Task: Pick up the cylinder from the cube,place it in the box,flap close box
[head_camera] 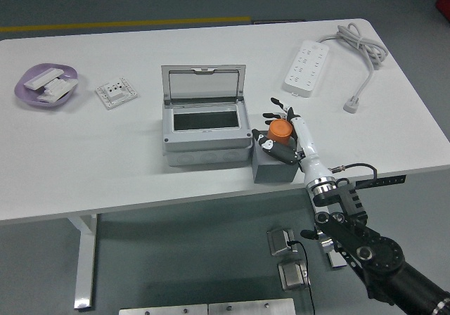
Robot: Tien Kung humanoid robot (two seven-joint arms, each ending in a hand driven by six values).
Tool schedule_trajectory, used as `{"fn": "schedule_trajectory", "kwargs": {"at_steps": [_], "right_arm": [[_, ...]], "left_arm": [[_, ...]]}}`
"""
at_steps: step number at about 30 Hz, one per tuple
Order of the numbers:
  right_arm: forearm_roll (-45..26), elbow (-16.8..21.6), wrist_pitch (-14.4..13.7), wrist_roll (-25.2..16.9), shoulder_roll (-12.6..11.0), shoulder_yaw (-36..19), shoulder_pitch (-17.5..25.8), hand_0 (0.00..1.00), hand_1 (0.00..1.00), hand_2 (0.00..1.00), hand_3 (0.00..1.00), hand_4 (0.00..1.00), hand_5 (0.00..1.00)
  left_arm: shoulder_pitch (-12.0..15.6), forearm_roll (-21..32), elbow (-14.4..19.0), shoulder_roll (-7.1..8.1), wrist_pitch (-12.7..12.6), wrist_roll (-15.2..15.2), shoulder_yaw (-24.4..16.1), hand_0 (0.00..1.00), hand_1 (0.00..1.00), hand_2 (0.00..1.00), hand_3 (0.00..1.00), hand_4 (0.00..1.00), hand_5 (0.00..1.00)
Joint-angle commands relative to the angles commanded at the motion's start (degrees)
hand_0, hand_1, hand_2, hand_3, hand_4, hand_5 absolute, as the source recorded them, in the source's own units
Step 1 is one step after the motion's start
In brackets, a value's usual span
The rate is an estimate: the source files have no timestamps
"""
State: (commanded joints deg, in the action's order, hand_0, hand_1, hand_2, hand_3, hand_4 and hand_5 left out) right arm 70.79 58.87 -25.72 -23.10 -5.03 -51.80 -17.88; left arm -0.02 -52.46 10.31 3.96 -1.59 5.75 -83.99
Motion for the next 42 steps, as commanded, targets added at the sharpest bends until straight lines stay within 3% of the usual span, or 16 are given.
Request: {"fn": "schedule_trajectory", "kwargs": {"at_steps": [6,7,18,19,30,31,36,37,42], "right_arm": [[-0.07,-0.10,-0.40,0.06,0.03,-0.11,0.02,0.404,0.564,0.639,0.781,0.087,0.002],[-0.08,-0.12,-0.46,0.08,0.03,-0.09,0.01,0.369,0.521,0.611,0.746,0.002,0.002],[0.17,-0.20,-1.92,1.04,0.12,1.07,-0.40,0.334,0.495,0.598,0.727,0.002,0.002],[0.25,-0.17,-2.10,1.12,0.14,1.16,-0.47,0.233,0.409,0.560,0.664,0.002,0.002],[0.11,-0.16,-2.78,0.87,0.46,1.48,-1.72,0.220,0.385,0.539,0.638,0.002,0.002],[0.10,-0.22,-2.81,0.77,0.48,1.47,-1.84,0.199,0.337,0.501,0.549,0.002,0.002],[0.63,-0.63,-3.07,0.73,0.59,1.24,-2.78,0.199,0.337,0.501,0.549,0.002,0.002],[0.85,-0.78,-3.11,0.81,0.59,1.16,-3.06,0.209,0.326,0.450,0.279,0.002,0.002],[2.18,-1.87,-3.36,1.45,0.29,0.61,-5.45,0.209,0.326,0.450,0.279,0.002,0.002]], "left_arm": [[-0.06,-0.08,0.00,0.05,0.06,-0.15,-0.06,0.701,0.720,0.684,0.781,0.689,0.810],[-0.06,-0.09,0.00,0.06,0.07,-0.16,-0.06,0.701,0.719,0.686,0.780,0.688,0.811],[-0.09,-0.20,0.00,0.10,0.11,-0.41,-0.06,0.701,0.719,0.687,0.780,0.688,0.811],[-0.10,-0.22,0.00,0.11,0.11,-0.43,-0.07,0.700,0.719,0.687,0.780,0.687,0.811],[-0.19,-0.46,0.00,0.06,-0.02,-0.53,-0.31,0.701,0.719,0.688,0.780,0.687,0.812],[-0.20,-0.49,0.00,0.05,-0.04,-0.53,-0.34,0.701,0.719,0.689,0.780,0.686,0.814],[-0.20,-0.59,0.00,0.02,-0.10,-0.54,-0.40,0.701,0.719,0.689,0.780,0.686,0.814],[-0.20,-0.64,0.00,0.02,-0.11,-0.53,-0.42,0.701,0.719,0.689,0.780,0.685,0.814],[-0.29,-0.79,0.00,0.11,-0.16,-0.58,-0.52,0.701,0.719,0.689,0.780,0.685,0.814]]}}
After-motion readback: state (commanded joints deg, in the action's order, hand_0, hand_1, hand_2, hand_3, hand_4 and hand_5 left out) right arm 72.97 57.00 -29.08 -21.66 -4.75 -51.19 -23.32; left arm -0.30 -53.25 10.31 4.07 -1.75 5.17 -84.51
